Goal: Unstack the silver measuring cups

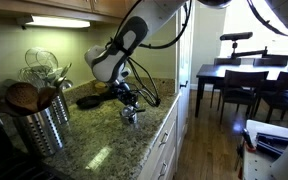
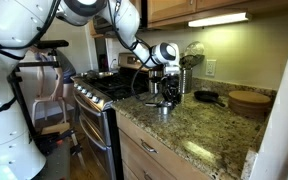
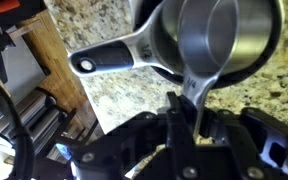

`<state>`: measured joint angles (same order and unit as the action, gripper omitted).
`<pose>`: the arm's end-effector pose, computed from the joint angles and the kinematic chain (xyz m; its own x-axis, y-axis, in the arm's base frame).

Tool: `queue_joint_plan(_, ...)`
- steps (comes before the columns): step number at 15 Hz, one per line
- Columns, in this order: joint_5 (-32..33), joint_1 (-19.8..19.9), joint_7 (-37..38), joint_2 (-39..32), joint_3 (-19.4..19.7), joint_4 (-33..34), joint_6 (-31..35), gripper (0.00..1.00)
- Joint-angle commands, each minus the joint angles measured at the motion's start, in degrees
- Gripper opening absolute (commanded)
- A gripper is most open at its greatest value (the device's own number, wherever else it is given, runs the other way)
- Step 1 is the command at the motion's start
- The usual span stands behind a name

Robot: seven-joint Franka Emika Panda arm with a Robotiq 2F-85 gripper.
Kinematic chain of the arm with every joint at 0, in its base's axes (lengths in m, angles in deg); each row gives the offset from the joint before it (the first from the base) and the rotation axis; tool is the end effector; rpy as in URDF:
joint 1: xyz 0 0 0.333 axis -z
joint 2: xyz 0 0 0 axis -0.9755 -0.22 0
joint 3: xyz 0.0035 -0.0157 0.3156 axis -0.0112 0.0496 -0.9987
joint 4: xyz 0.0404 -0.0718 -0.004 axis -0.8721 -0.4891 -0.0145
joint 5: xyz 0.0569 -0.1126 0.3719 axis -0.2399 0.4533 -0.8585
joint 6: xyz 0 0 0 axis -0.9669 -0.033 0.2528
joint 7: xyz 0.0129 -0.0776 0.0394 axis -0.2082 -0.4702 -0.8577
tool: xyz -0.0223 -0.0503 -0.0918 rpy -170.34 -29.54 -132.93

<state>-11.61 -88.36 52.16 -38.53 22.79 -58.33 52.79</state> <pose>0.6734 0.0424 0.2218 0.1740 -0.9089 0.3789 -0.9495 -0.0528 0.3094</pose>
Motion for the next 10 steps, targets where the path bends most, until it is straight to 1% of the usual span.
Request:
queue_joint_plan(1, -0.3, -0.3, 1.0, 1.0, 0.8, 0.1, -0.7, 0.01)
queue_joint_plan(10, 0.1, -0.1, 1.3, 3.0, 1.9, -0.4, -1.2, 0.01)
